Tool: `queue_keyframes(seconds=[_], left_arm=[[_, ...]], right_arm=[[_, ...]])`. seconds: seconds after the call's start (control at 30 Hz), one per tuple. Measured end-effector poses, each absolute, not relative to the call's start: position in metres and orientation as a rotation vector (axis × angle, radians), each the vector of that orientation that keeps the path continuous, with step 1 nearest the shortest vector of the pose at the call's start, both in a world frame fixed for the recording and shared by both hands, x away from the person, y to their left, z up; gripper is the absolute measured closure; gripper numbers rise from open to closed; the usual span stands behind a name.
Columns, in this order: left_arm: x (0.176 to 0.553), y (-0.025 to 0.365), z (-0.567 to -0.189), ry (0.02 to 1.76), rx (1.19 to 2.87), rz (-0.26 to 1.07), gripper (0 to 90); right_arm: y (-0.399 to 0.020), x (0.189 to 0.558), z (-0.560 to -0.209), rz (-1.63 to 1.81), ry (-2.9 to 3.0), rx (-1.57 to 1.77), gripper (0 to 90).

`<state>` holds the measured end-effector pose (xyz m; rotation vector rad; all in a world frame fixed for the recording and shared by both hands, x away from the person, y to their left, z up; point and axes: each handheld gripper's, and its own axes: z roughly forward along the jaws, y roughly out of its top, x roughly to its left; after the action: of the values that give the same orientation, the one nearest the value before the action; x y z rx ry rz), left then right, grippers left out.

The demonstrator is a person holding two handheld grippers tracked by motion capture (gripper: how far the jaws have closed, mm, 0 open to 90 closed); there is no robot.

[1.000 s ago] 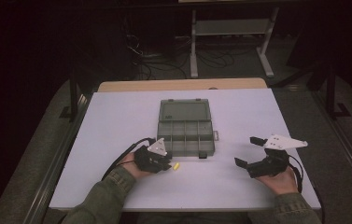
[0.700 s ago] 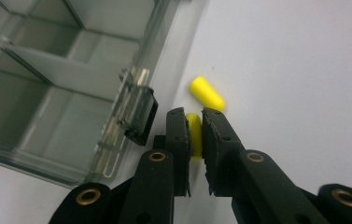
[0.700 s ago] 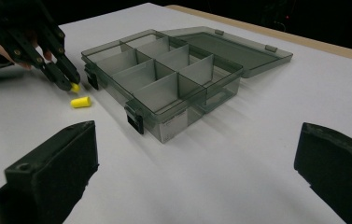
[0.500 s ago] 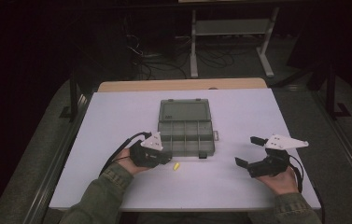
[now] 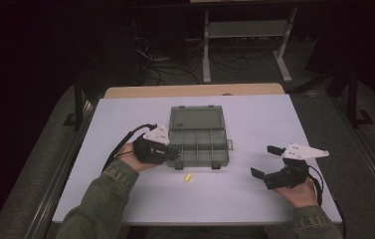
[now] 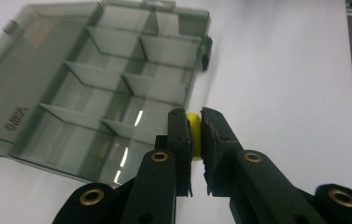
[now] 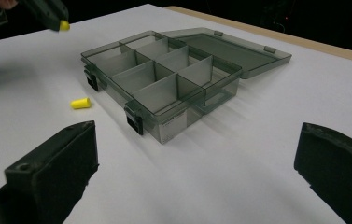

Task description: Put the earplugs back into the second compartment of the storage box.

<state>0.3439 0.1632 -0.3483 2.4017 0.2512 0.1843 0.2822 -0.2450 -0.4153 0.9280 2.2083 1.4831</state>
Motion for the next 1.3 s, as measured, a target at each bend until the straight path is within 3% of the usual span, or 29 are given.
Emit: queue_keyframes(seconds=[0.63, 1.3], left_arm=[[0.381, 0.136, -0.322, 0.258, 2.45, 0.226, 83.3], [0.43, 0.123, -0.373, 0.436, 2.416, 0.236, 83.3]], right_arm=[[-0.245, 0.283, -0.416, 1.48, 2.212, 0.932, 0.0], [-0.245, 0.283, -0.418, 1.468, 2.225, 0.931, 0.0]])
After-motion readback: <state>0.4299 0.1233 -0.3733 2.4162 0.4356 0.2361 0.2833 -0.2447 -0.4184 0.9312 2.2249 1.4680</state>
